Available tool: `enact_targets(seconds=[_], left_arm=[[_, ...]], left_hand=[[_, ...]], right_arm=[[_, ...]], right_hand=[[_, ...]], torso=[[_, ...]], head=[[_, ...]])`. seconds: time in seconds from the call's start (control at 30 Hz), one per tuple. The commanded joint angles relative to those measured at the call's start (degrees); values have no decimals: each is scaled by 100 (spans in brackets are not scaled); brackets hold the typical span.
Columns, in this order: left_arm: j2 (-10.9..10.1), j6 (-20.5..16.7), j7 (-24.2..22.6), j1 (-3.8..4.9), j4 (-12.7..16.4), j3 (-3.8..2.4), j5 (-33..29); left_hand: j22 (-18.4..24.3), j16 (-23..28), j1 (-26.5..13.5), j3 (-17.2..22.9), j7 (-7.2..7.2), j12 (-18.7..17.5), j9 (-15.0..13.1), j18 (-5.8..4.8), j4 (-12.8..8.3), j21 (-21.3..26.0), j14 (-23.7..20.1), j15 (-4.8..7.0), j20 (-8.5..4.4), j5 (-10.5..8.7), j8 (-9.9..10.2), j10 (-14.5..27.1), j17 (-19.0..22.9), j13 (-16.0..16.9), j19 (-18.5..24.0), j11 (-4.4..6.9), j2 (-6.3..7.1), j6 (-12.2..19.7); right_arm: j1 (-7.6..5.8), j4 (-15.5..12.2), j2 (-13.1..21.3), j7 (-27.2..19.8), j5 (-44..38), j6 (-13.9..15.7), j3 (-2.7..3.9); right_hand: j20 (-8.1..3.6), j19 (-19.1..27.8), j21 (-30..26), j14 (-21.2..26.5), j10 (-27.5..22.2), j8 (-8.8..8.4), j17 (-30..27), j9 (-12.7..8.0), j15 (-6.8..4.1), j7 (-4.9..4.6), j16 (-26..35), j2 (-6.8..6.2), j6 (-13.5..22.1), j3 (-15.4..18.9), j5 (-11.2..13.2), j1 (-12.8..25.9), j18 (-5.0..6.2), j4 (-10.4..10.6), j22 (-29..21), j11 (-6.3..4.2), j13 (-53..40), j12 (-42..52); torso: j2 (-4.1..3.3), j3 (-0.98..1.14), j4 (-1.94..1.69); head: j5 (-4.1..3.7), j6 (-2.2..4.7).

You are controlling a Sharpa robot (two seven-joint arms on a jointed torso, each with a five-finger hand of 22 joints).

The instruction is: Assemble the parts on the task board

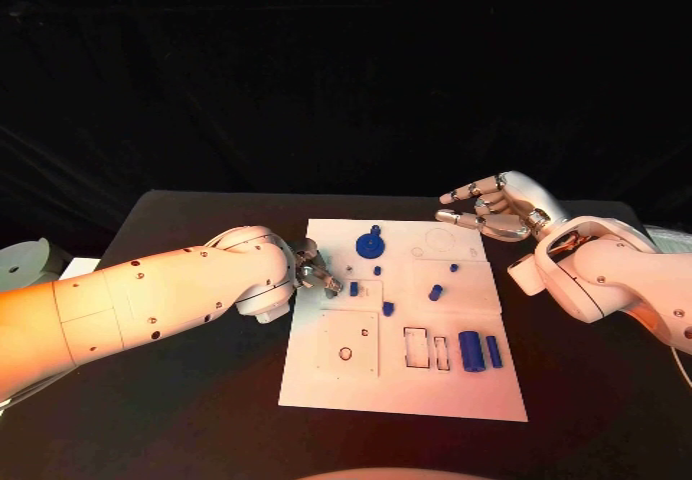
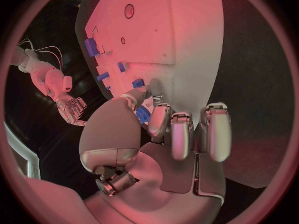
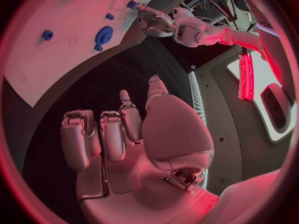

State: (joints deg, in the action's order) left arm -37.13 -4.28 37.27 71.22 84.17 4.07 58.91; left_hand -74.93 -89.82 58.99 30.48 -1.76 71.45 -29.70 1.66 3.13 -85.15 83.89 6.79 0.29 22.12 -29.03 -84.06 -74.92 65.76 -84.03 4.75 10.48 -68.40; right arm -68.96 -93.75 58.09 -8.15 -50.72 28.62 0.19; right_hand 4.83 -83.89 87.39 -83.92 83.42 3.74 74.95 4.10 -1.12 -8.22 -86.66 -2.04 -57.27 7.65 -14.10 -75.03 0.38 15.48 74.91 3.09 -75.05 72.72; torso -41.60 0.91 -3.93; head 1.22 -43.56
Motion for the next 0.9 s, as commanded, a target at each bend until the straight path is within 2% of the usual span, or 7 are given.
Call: enact_targets(seconds=[0.03,0.17,0.27,0.5,0.7,0.8,0.9], left_arm=[[12,11,-19,5,5,-3,30],[15,-201,-26,5,15,-3,28],[12,-358,-39,5,28,-3,13],[-26,-489,-77,5,82,-5,-94],[-133,-731,-219,5,192,-31,-424],[-217,-929,-372,5,251,-40,-700],[-300,-1145,-591,5,293,-45,-974]], left_hand=[[-1321,-18,211,41,14,-67,12,-49,-116,36,611,41,-42,28,49,-152,-1508,-59,-458,29,3,66],[-1305,-18,567,182,59,-182,18,-38,-329,89,611,33,-51,34,70,-105,-1508,-164,-443,4,-53,153],[-1291,-18,682,229,97,-273,19,-29,-381,134,611,10,-52,24,77,-72,-1508,-252,-431,-24,-83,202],[-1286,-18,693,221,111,-298,18,-25,-378,151,611,3,-52,16,78,-62,-1508,-275,-427,-35,-81,221],[-1231,-18,461,-166,110,-524,20,11,-170,320,611,-1,-61,-19,87,41,-1508,-509,-381,-47,94,323],[-1112,-18,337,-566,206,-1044,83,83,18,673,611,-26,-62,-33,201,305,-1508,-1080,-281,-117,155,552],[-916,-18,401,-885,381,-2059,205,184,135,1232,611,-109,7,-29,392,858,-1508,-2158,-114,-250,148,872]], right_arm=[[1,-8,0,-56,-27,-58,0],[1,-9,0,-58,-27,-56,0],[1,-9,0,-62,-27,-53,0],[1,-3,-1,-61,-27,-59,0],[1,7,-11,-38,-33,-108,0],[1,14,-17,-16,-51,-144,0],[1,22,-21,54,-130,-265,0]], right_hand=[[20,-355,-30,-473,-47,5,911,7,7,10,36,33,1,25,-32,-35,77,-2,1062,10,-591,-23],[20,-355,-30,-473,-47,5,911,7,7,10,36,33,1,25,-32,-35,77,-2,1062,10,-591,-23],[20,-355,-30,-473,-47,5,911,7,7,10,36,33,1,25,-32,-35,77,-2,1062,10,-591,-23],[20,-355,-30,-473,-47,5,911,7,7,10,36,33,1,25,-32,-35,77,-2,1062,10,-591,-23],[18,-354,-32,-473,-53,3,911,7,5,11,39,31,3,42,-71,-116,77,-56,1061,8,-583,-33],[16,-353,-34,-473,-55,4,909,7,3,12,42,47,2,36,-68,-219,77,-126,1059,5,-579,-35],[11,-347,-42,-472,-70,5,902,7,-3,15,49,58,-3,-10,-70,-433,80,-278,1050,-1,-563,-60]], torso=[[0,-1,-3],[-2,-3,-2],[0,-3,-3],[2,-6,-5],[2,-9,-3],[5,-6,-3],[8,-8,-6]], head=[[-4,13],[-6,18],[-8,21],[-10,28],[-17,50],[-24,52],[-52,56]])
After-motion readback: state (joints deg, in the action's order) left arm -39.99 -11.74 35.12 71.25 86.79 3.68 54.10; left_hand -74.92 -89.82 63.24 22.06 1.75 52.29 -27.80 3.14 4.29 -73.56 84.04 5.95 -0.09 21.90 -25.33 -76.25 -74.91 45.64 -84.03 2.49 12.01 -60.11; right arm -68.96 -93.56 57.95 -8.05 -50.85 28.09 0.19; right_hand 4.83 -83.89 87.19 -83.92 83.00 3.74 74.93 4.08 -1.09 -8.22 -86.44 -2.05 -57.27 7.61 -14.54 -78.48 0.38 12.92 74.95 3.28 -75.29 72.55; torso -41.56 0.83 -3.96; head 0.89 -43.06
